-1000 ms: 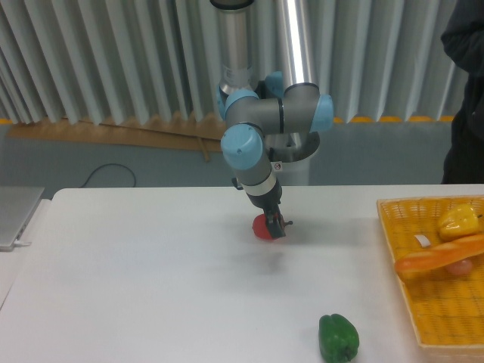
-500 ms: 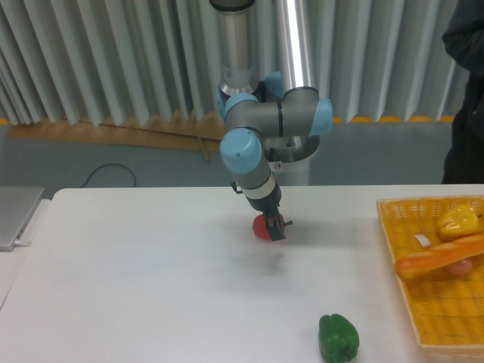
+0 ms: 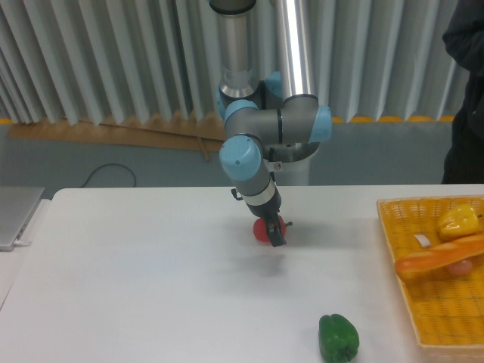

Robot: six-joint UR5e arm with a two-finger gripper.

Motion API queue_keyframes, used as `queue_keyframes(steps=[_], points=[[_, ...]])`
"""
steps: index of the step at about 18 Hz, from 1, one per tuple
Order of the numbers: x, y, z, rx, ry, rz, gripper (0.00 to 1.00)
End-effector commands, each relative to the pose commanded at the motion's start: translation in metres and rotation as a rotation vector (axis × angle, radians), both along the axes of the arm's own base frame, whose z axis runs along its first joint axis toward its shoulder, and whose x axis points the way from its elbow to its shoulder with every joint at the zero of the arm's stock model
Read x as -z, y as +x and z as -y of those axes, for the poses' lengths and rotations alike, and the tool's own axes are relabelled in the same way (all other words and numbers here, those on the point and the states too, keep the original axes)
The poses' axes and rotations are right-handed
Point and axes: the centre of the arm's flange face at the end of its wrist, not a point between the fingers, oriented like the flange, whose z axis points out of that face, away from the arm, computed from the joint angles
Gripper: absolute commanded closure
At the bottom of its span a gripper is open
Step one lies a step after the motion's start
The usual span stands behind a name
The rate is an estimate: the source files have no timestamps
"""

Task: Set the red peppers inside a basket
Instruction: 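Lift the red pepper and carry it toward the orange basket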

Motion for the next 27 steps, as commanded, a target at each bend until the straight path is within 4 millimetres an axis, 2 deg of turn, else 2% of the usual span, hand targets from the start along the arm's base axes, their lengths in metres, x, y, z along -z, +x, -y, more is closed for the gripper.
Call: queue_keyframes(steps=[9,17,19,20,21,23,27], points=[[0.002,0.005,-0.003,-0.019,0.001,-0.01,0.0],[0.015,0.008,-0.01,-0.052,-0.021,-0.026,0.0],[0.016,0.007,-0.012,-0.057,-0.024,-0.032,0.15],[0.015,0.007,-0.013,-0.057,-0.023,-0.033,0.15],[0.014,0.006,-0.013,-0.059,-0.02,-0.035,0.21],[0.013,0.006,-0.014,-0.057,-0.019,-0.035,0.25],[0.012,0.006,-0.014,-0.056,-0.019,-0.037,0.26]])
